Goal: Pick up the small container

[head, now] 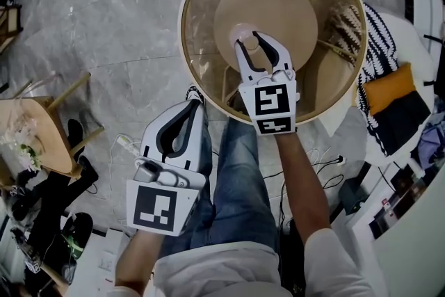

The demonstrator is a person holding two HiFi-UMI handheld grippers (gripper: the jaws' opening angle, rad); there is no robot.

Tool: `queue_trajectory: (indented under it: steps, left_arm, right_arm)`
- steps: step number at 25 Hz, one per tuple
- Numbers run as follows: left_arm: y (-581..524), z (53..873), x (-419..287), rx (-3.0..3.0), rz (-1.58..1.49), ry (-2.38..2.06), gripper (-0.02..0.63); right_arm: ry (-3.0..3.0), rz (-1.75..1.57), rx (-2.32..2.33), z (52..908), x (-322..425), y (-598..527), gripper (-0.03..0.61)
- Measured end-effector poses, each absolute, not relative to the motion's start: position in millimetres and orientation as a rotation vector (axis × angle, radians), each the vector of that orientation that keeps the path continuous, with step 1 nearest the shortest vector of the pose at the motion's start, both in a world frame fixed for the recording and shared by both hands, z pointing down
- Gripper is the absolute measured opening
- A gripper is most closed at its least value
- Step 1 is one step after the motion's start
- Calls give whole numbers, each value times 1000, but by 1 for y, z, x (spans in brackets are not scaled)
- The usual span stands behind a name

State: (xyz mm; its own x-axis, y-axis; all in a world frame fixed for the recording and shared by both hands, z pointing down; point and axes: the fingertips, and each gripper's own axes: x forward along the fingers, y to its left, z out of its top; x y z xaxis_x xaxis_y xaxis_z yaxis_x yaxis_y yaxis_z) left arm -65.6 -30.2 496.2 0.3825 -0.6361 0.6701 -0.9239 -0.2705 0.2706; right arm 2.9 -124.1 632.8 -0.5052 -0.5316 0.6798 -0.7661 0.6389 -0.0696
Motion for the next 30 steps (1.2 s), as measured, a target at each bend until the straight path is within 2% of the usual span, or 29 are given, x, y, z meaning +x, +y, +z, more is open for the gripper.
queue_trajectory:
  steps: [30]
  left_arm:
    - [-56, 443, -64, 2106, 575, -1319, 18]
  right_arm:
    - [-2240, 491, 984, 570, -2, -116, 147]
